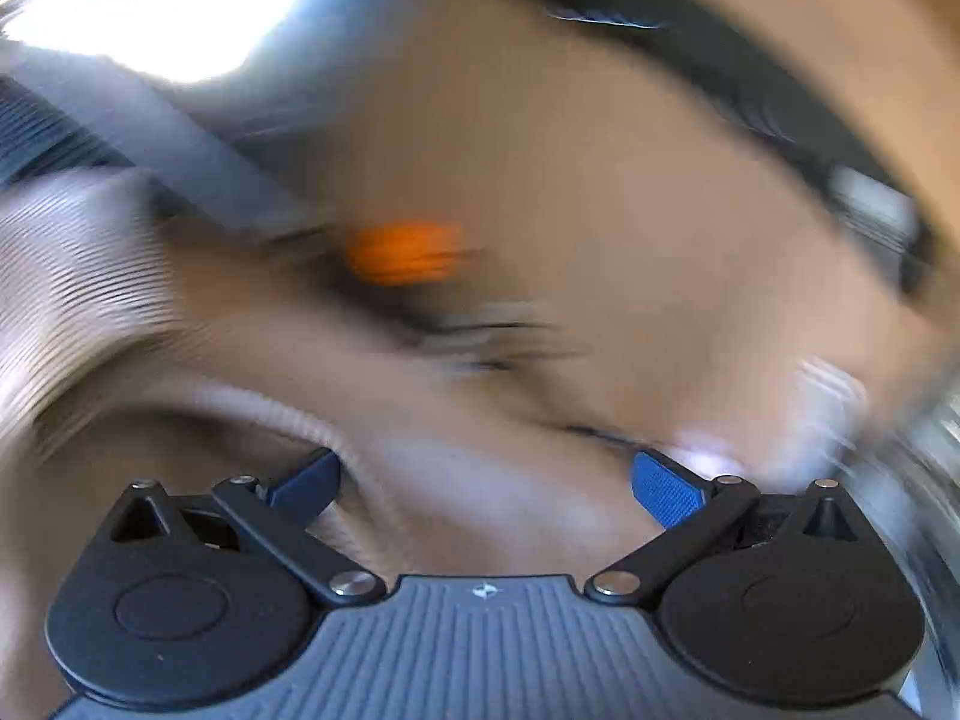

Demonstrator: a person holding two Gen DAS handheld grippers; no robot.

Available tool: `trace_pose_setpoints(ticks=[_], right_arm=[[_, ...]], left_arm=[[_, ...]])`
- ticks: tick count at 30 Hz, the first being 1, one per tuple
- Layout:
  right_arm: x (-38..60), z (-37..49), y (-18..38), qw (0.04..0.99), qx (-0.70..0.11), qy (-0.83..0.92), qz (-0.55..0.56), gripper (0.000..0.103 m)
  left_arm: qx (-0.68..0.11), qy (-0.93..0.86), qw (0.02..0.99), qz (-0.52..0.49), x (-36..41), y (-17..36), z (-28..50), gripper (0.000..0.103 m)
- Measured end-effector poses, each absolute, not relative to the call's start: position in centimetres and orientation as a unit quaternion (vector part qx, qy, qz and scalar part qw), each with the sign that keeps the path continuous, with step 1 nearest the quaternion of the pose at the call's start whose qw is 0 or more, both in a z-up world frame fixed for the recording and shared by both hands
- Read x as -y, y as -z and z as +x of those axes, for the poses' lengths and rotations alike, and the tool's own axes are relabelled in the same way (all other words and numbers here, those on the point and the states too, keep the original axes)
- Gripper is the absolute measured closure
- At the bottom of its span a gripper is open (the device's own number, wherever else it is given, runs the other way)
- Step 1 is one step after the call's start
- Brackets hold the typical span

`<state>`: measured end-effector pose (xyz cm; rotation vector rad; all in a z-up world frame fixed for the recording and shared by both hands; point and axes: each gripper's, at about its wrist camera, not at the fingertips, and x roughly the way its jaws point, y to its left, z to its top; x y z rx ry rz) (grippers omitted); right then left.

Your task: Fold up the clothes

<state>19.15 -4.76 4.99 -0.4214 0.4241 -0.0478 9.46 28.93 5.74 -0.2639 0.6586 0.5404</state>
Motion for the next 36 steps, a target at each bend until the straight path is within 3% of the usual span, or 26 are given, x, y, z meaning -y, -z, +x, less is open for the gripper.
trace_pose_setpoints(ticks=[3,5,9,15,18,21,23,27,36], right_arm=[[10.9,18.9,-6.1,0.965,-0.185,0.151,-0.106,0.0],[12.6,17.7,-6.3,0.967,-0.183,0.145,-0.099,0.0],[11.0,16.0,-5.2,0.961,-0.228,0.001,-0.155,0.0],[4.6,14.6,-3.6,0.927,-0.225,-0.144,-0.264,0.0],[2.7,14.6,-3.3,0.921,-0.222,-0.162,-0.274,0.0],[0.9,14.6,-3.1,0.916,-0.22,-0.178,-0.283,0.0],[-0.3,14.6,-2.9,0.913,-0.218,-0.189,-0.289,0.0],[-2.7,14.7,-2.6,0.905,-0.214,-0.21,-0.301,0.0],[-9.8,15.6,0.9,0.855,-0.237,-0.264,-0.377,0.0]], left_arm=[[-0.324,-0.174,0.922,-0.124,-27.5,-5.6,9.8,0.0],[-0.339,-0.1,0.931,-0.087,-25.0,-5.0,10.5,0.0],[-0.362,-0.01,0.931,0.044,-19.8,-3.4,11.3,0.0],[-0.36,-0.07,0.894,0.256,-16.0,0.2,13.1,0.0],[-0.314,-0.146,0.924,0.164,-18.8,-1.7,14.2,0.0],[-0.279,-0.197,0.935,-0.1,-25.6,-5.3,13.0,0.0],[-0.259,-0.228,0.917,-0.2,-29.1,-5.9,11.5,0.0],[-0.274,-0.254,0.898,-0.233,-32.6,-5.5,9.9,0.0],[-0.289,-0.238,0.901,-0.22,-32.0,-5.9,6.1,0.0]])
